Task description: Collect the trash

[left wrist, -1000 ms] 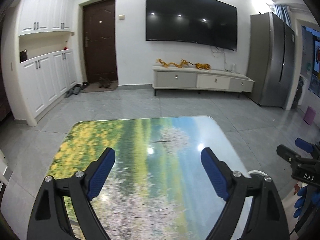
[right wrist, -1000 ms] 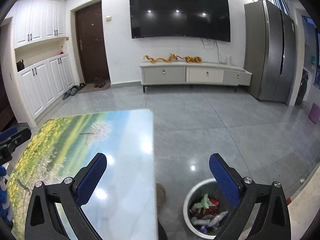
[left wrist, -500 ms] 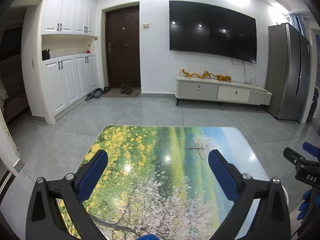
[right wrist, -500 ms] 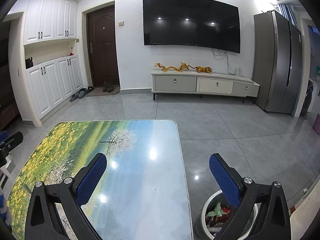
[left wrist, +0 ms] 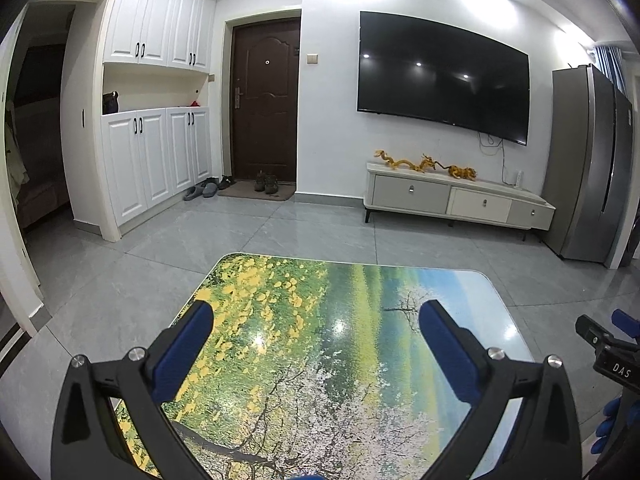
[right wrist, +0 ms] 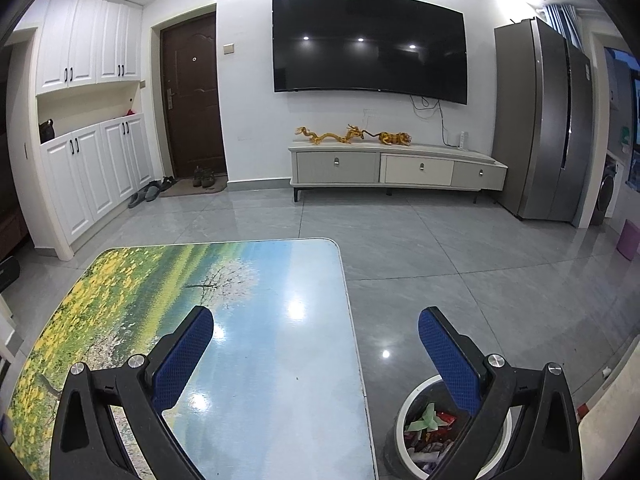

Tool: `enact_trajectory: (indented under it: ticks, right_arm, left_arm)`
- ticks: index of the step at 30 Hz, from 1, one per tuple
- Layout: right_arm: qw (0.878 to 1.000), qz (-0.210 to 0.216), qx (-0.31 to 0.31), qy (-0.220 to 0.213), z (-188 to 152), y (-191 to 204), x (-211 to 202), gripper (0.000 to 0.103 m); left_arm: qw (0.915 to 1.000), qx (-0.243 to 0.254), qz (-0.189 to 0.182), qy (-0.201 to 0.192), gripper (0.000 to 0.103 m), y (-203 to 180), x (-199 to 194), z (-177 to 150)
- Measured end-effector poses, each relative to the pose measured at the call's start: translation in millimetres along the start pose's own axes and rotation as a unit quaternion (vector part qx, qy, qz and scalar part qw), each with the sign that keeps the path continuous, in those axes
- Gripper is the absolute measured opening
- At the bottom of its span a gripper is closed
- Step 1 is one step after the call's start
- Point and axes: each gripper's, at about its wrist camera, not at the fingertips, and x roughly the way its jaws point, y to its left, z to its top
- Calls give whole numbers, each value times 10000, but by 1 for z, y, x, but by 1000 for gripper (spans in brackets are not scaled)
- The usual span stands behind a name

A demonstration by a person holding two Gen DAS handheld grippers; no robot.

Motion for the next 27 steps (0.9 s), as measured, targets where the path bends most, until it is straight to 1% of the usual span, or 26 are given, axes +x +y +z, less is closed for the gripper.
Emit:
enact_trajectory:
  ticks: [9, 17, 27]
  right_arm:
    - [9999, -101, 15, 0, -4, -5, 3, 103]
    - [9997, -220, 57, -19, -7, -11, 3, 103]
    - [9995, -314, 30, -23, -8, -13, 4, 103]
  left_arm:
    - [10000, 66, 1, -24, 103, -5, -1, -1]
    - [9998, 200, -51, 54, 103, -13, 0, -1]
    - [9997, 169, -78, 135, 103, -13, 3, -3]
